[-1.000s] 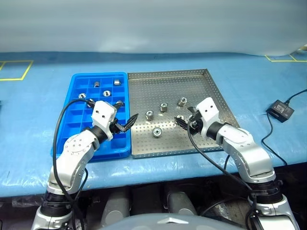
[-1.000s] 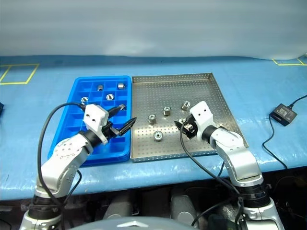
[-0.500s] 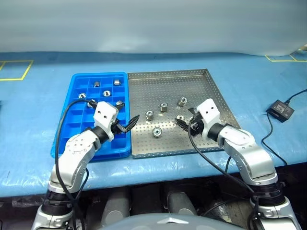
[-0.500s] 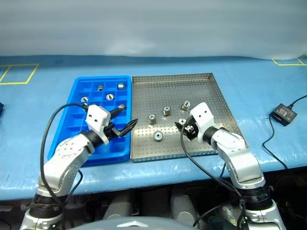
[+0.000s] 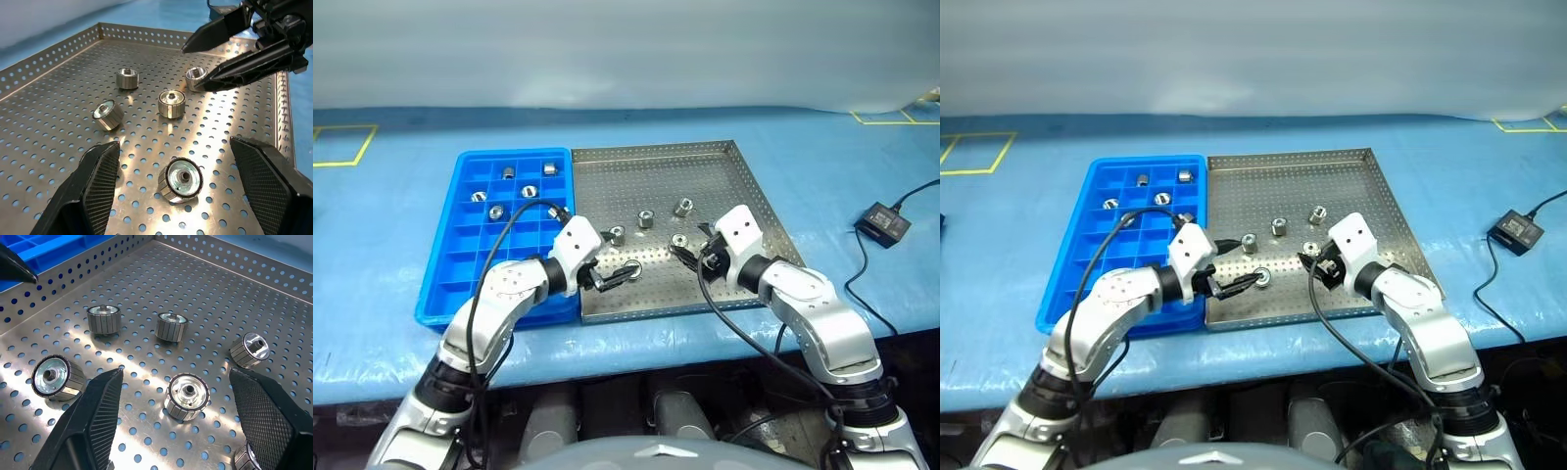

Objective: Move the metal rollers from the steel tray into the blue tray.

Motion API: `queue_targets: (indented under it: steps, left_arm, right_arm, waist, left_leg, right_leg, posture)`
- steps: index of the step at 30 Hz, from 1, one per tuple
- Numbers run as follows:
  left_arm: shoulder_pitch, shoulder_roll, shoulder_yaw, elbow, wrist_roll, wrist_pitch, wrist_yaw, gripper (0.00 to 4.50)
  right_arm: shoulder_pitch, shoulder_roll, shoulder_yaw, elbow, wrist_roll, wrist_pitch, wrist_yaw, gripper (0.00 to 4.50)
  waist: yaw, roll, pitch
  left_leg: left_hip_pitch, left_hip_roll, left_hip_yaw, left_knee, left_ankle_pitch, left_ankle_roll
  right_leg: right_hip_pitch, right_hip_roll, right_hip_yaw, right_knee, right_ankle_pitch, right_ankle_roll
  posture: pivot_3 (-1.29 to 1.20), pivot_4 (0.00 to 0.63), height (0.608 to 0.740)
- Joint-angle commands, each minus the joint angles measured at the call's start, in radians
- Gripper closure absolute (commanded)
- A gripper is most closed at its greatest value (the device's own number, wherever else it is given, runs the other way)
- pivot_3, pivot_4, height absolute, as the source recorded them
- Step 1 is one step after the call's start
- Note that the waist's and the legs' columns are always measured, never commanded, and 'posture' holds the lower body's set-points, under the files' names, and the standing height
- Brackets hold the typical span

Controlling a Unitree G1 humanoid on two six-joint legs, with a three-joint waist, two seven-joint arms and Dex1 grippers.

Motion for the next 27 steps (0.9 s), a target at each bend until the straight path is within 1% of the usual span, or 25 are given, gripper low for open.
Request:
queue_targets:
  steps: [1,6,12,13,14,15,17,20,23,26,27]
  left_arm:
    - [-0.061,-0.019,-0.040,0.052,0.049,0.040,0.014,0.58]
    - [-0.092,-0.040,-0.089,0.108,0.078,0.049,-0.007,0.58]
    - [-0.110,-0.042,-0.102,0.143,0.115,0.111,0.018,0.58]
    - [-0.112,-0.047,-0.098,0.148,0.122,0.121,0.028,0.98]
    - [-0.113,-0.051,-0.094,0.151,0.128,0.129,0.036,1.19]
    - [-0.115,-0.053,-0.092,0.152,0.131,0.135,0.041,1.55]
    - [-0.117,-0.055,-0.091,0.148,0.132,0.143,0.042,2.13]
    - [-0.117,-0.060,-0.086,0.141,0.128,0.146,0.042,2.13]
    - [-0.117,-0.068,-0.074,0.137,0.121,0.140,0.042,2.64]
    - [-0.116,-0.068,-0.069,0.129,0.118,0.138,0.033,3.60]
    - [-0.114,-0.068,-0.067,0.124,0.113,0.137,0.028,3.60]
  right_arm:
    - [0.007,0.006,-0.013,-0.047,-0.003,-0.006,-0.016,0.87]
    - [0.020,0.008,-0.011,-0.057,-0.007,-0.010,-0.028,0.87]
    - [0.029,0.011,-0.012,-0.070,-0.007,-0.010,-0.040,0.87]
    - [0.030,0.012,-0.012,-0.071,-0.007,-0.011,-0.040,0.84]
    - [0.032,0.012,-0.012,-0.071,-0.005,-0.010,-0.040,0.84]
    - [0.033,0.013,-0.012,-0.071,-0.004,-0.009,-0.039,0.84]
    - [0.035,0.013,-0.008,-0.069,-0.003,-0.005,-0.037,0.84]
    - [0.033,0.015,-0.003,-0.064,-0.001,0.000,-0.034,0.84]
    - [0.027,0.021,0.005,-0.054,0.011,0.007,-0.022,0.84]
    - [0.023,0.027,0.017,-0.035,0.013,0.013,-0.014,0.84]
    - [0.021,0.028,0.020,-0.031,0.012,0.013,-0.014,0.84]
  waist:
    - [-0.006,0.000,0.000]
    - [-0.021,0.000,0.000]
    - [-0.029,0.000,0.000]
    - [-0.030,0.000,0.000]
    - [-0.032,0.000,0.000]
    - [-0.033,0.000,0.000]
    - [-0.035,0.001,0.000]
    - [-0.035,0.001,0.000]
    - [-0.034,0.001,0.000]
    - [-0.033,0.001,0.000]
    - [-0.032,0.001,-0.001]
  left_leg:
    - [0.000,0.000,0.000,0.000,0.000,0.000]
    - [0.000,0.000,0.000,0.000,0.000,0.000]
    - [0.000,0.000,0.000,0.000,0.000,0.000]
    - [0.001,0.000,0.000,0.000,0.000,0.000]
    - [0.001,0.000,0.000,0.000,0.000,0.000]
    - [0.001,0.000,0.000,0.000,0.000,0.000]
    - [0.001,0.000,0.000,0.000,0.000,0.000]
    - [0.001,0.000,0.000,0.000,0.000,0.000]
    - [0.001,0.000,0.000,0.000,0.000,0.000]
    - [0.001,0.000,0.000,0.000,0.000,0.000]
    - [0.001,0.000,0.000,0.000,0.000,0.000]
  right_leg:
    - [0.000,0.000,0.000,0.000,0.000,0.000]
    - [0.000,0.000,0.001,0.000,0.000,0.000]
    - [0.000,0.000,0.001,0.001,0.000,0.000]
    - [0.000,0.000,0.001,0.001,0.000,0.000]
    - [0.001,0.000,0.001,0.001,0.000,0.000]
    - [0.001,0.000,0.001,0.001,0.000,0.001]
    - [0.001,0.000,0.001,0.001,0.000,0.001]
    - [0.000,0.001,0.001,0.001,0.000,0.001]
    - [0.000,0.001,0.001,0.001,0.000,0.001]
    - [0.001,0.000,0.001,0.001,0.000,0.001]
    - [0.001,0.000,0.001,0.001,0.000,0.001]
  posture:
    - [-0.13,0.150,0.740]
    - [-0.14,0.150,0.740]
    - [-0.15,0.150,0.740]
    - [-0.15,0.150,0.740]
    - [-0.15,0.150,0.740]
    - [-0.15,0.150,0.740]
    - [-0.15,0.150,0.740]
    - [-0.14,0.150,0.740]
    - [-0.13,0.150,0.740]
    - [-0.13,0.150,0.740]
    - [-0.13,0.150,0.740]
